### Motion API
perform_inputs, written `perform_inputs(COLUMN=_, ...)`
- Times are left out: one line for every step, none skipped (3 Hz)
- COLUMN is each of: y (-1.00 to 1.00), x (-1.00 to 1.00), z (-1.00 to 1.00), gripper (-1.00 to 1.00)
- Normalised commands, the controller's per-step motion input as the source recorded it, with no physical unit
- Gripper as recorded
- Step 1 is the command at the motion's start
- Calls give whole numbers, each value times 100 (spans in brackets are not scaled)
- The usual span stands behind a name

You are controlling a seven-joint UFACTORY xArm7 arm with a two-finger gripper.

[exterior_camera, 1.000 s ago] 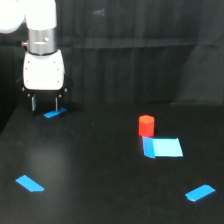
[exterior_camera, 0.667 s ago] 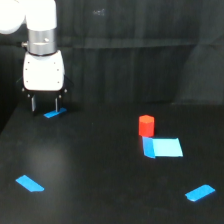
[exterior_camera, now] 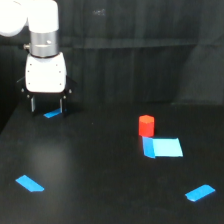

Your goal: Pick up the red object from the table

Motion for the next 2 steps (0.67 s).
perform_inputs(y=-6, x=54, z=-9, gripper=100)
perform_inputs(y=-18, x=60, z=7, gripper=100)
